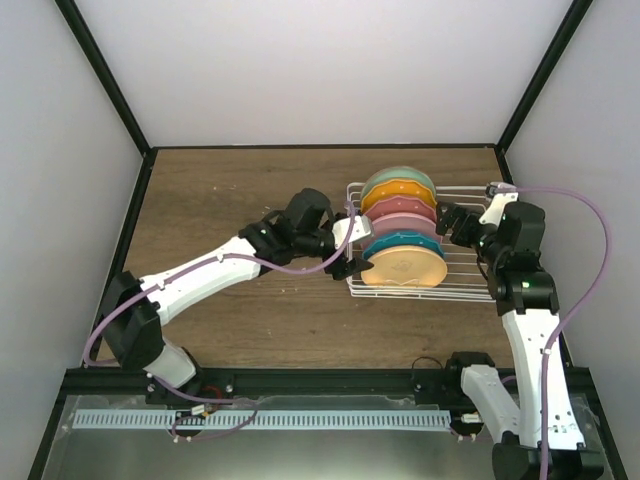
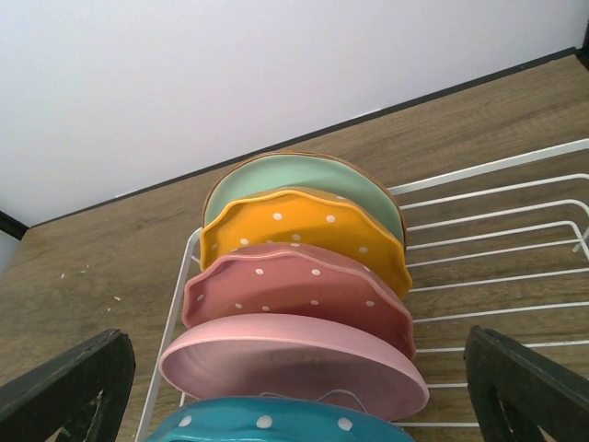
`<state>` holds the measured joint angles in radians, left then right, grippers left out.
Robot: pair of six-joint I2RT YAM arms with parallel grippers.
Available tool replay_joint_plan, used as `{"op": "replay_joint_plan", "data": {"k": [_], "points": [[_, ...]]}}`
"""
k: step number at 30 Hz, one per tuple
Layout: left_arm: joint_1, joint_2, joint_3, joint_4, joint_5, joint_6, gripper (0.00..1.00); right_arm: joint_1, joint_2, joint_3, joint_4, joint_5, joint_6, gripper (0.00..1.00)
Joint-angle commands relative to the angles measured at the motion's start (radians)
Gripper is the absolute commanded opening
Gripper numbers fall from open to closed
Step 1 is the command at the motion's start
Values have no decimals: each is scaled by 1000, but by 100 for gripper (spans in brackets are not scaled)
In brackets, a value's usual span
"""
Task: Unload the plates from the dish rack
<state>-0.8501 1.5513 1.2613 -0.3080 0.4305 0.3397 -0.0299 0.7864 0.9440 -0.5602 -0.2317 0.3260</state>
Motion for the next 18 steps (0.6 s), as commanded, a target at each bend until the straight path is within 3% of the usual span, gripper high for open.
{"op": "replay_joint_plan", "data": {"k": [1, 18], "points": [[-40, 14, -15, 88, -108, 26, 78, 9, -26, 33, -42, 46, -7, 100], [-132, 162, 47, 186, -226, 62, 71, 10, -107, 13, -84, 73, 19, 100]]}}
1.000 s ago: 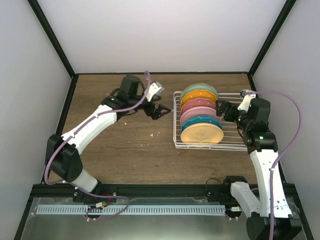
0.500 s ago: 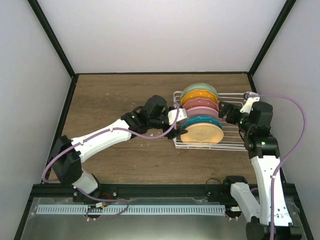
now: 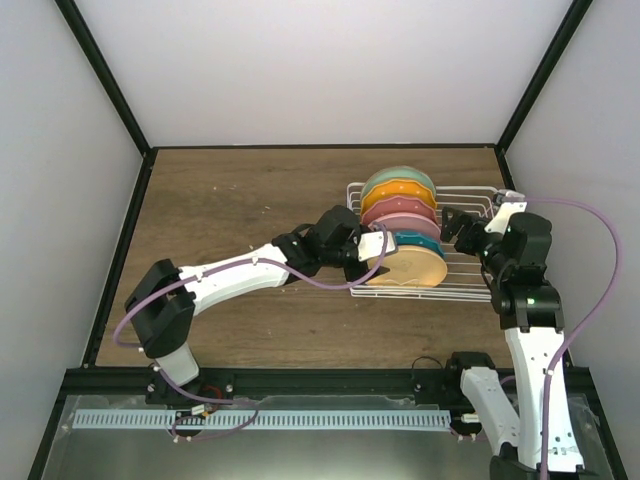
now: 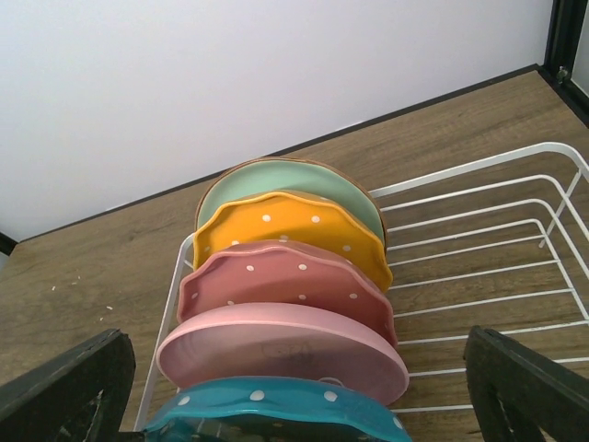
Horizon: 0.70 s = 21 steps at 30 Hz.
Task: Unload the plates from the dish rack
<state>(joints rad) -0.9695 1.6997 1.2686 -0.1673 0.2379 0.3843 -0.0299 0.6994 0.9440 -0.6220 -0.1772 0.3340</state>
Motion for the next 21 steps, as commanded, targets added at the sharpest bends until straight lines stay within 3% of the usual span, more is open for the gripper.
{"op": "replay_joint_plan", "data": {"k": [1, 21], "points": [[-13, 21, 43, 49, -38, 16, 71, 10, -22, 13, -23, 21, 11, 100], [-33, 45, 57, 38, -34, 21, 52, 10, -17, 10, -23, 45, -5, 100]]}}
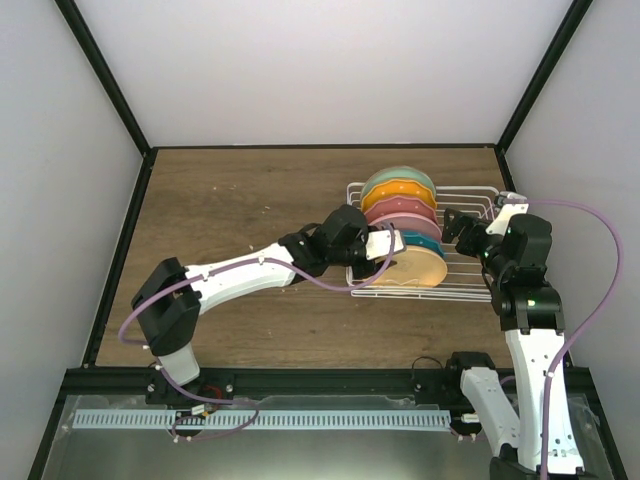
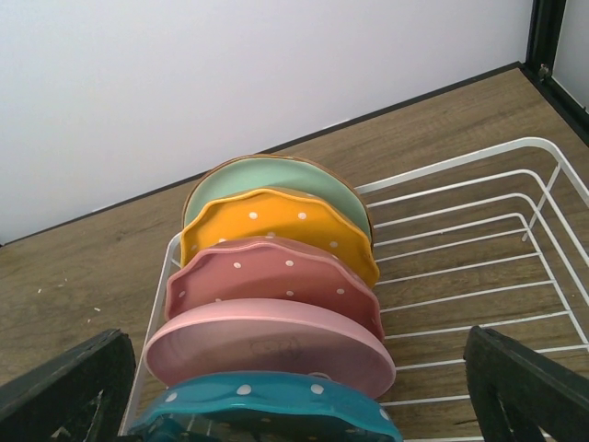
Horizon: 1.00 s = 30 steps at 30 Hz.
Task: Unload the plates from the dish rack
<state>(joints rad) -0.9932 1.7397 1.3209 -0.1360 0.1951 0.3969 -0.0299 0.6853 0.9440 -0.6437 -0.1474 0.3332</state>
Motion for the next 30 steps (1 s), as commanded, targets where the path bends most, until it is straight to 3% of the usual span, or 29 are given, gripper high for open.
{"op": "replay_joint_plan", "data": {"k": [1, 9, 18, 23, 30], "points": [[-10, 9, 6, 7, 9, 8, 51, 10, -4, 10, -1, 15, -6, 100], [-15, 66, 42, -5, 7, 45, 43, 10, -7, 19, -12, 26, -7, 100], [-14, 101, 88, -18, -37, 44, 15, 10, -28, 23, -33, 55, -8, 100], [-15, 93, 109, -44, -59, 34, 5, 10, -34, 17, -34, 57, -5, 100], [-13, 56, 154, -99, -73, -13, 4, 10, -36, 12, -30, 53, 0, 100]]}}
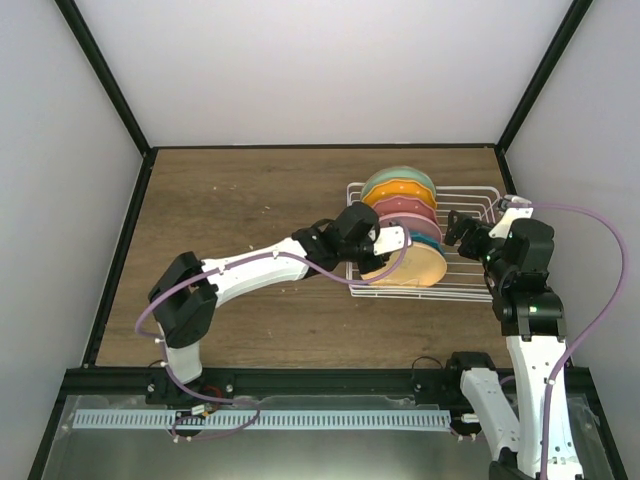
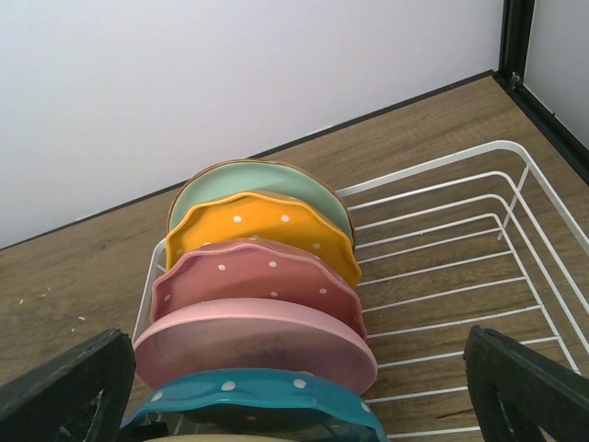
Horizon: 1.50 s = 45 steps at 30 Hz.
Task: Unload the plates from the dish rack
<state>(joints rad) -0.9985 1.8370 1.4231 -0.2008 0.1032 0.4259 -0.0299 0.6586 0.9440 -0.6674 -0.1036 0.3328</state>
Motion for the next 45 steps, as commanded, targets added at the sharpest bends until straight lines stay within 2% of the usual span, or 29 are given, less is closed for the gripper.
{"op": "replay_joint_plan", "data": {"k": [1, 13, 19, 23, 25, 33, 37, 45], "points": [[-9, -48, 63, -44, 17, -51, 4, 10, -11, 12, -5, 9, 2, 100], [-7, -168, 185, -146, 38, -99, 4, 10, -17, -4, 14, 0, 7, 100], [29, -253, 190, -133, -65, -163, 4, 10, -13, -12, 26, -8, 8, 100], [133, -309, 190, -120, -86, -221, 4, 10, -8, -20, 37, -17, 11, 100], [207, -329, 201, -129, -46, -250, 4, 10, -3, -24, 44, -22, 11, 100], [518, -356, 191, -302, 302, -235, 4, 10, 42, -27, 80, -39, 12, 100], [632, -354, 108, -338, 411, -238, 4, 10, 67, -30, 103, -56, 21, 100], [764, -328, -102, -205, 476, -358, 4, 10, 98, -33, 122, -70, 29, 100]]}}
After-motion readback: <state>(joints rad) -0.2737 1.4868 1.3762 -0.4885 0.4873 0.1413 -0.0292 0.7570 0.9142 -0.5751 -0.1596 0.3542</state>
